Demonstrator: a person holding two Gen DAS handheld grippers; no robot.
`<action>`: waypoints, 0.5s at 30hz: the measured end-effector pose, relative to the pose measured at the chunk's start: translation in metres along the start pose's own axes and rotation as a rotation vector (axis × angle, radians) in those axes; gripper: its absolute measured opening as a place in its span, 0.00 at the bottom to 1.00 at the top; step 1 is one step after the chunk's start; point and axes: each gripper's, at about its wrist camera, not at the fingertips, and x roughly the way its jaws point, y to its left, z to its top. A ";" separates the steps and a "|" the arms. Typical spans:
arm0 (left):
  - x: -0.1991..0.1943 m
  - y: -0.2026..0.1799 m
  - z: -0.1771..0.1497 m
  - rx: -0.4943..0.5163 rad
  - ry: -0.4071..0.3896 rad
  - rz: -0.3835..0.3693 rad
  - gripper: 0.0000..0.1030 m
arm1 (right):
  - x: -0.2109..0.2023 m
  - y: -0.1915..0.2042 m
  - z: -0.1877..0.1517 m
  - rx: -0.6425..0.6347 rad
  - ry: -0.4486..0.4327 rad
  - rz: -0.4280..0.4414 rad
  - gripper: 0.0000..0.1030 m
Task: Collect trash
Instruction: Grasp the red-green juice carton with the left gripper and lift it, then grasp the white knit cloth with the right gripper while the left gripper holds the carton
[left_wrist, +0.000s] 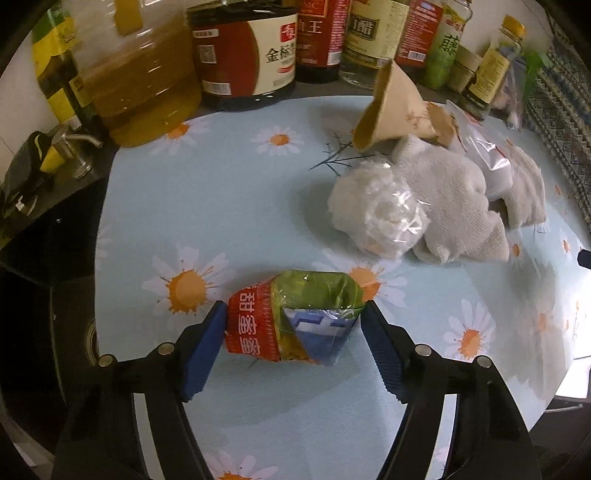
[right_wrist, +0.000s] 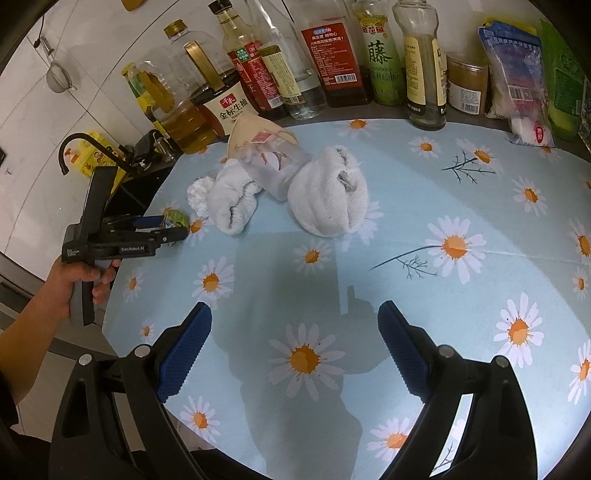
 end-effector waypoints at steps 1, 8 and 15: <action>0.000 0.000 0.000 -0.003 0.000 -0.002 0.68 | 0.000 0.000 0.000 -0.001 -0.001 -0.001 0.88; -0.005 0.007 -0.002 -0.036 -0.002 -0.012 0.63 | 0.002 -0.002 0.007 -0.017 -0.005 0.003 0.88; -0.017 0.002 -0.010 -0.055 -0.014 -0.027 0.62 | 0.004 -0.004 0.024 -0.054 -0.015 -0.009 0.88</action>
